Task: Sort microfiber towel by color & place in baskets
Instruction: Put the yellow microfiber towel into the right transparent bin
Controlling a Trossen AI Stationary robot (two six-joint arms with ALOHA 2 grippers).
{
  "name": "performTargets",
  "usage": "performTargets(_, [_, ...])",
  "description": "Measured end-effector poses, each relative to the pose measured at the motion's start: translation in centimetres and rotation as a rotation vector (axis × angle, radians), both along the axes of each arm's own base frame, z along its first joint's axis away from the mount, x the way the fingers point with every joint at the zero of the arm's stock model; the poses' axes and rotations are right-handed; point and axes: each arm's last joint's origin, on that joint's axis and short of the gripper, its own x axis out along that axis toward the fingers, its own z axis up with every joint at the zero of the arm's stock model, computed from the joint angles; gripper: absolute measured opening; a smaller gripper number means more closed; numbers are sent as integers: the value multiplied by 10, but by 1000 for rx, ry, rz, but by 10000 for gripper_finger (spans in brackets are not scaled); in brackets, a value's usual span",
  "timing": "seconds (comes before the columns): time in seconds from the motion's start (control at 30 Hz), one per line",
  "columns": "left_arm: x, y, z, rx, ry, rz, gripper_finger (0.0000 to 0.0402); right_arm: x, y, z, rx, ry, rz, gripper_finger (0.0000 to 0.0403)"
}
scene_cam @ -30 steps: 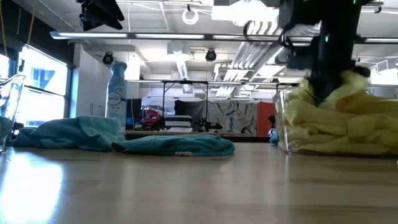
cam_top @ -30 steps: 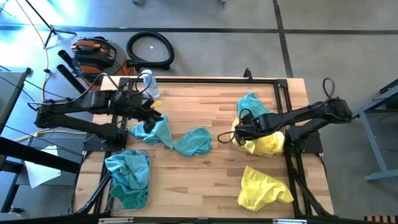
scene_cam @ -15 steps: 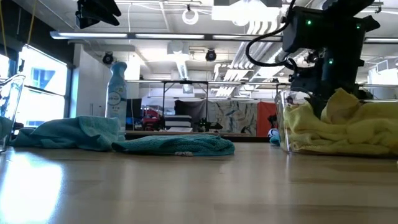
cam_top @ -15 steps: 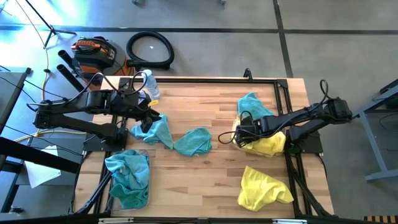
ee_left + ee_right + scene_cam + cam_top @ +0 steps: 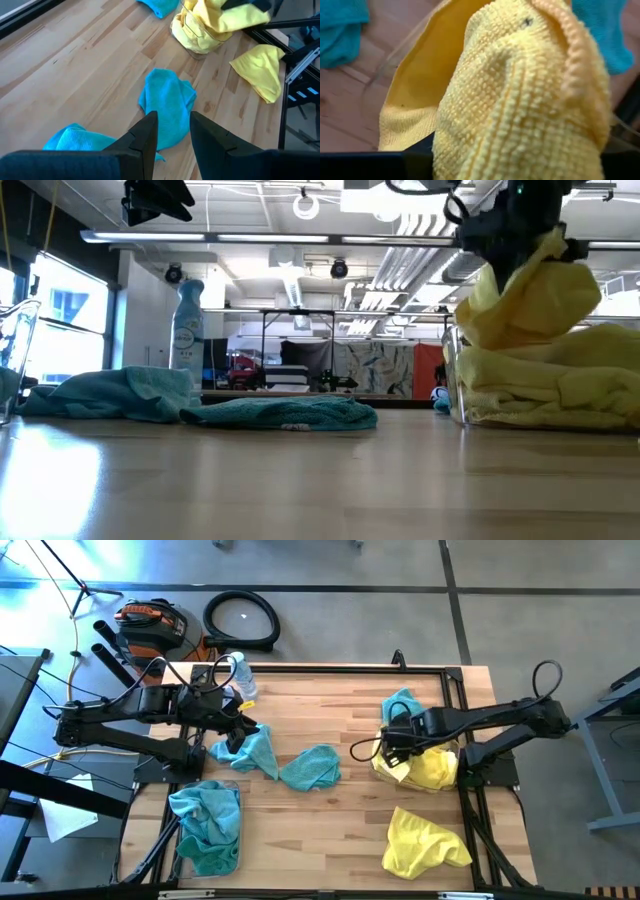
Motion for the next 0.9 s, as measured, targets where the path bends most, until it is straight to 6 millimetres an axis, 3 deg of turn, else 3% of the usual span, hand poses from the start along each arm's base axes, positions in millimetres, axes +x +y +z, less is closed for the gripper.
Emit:
performTargets(0.1, [0, 0, 0, 0, 0, 0, 101, -1, 0, 13, 2, -4, -41, 190])
performTargets(0.27, [0, 0, 0, -17, -3, 15, 101, 0, 0, 13, 29, -44, -191, 191])
performTargets(0.4, [0, -1, 0, -18, -3, 10, 101, -12, 0, 11, 24, 82, -330, 185])
performTargets(0.53, [0, -3, 0, -20, -3, 1, 101, -10, 7, 11, -2, 65, -234, 178])
performTargets(0.63, [0, -3, 0, -19, -3, -2, 101, -16, 8, 12, -35, 88, -311, 174])
performTargets(0.9, [0, -3, 0, -19, -3, -2, 101, -8, 11, 12, -32, 20, -228, 172])
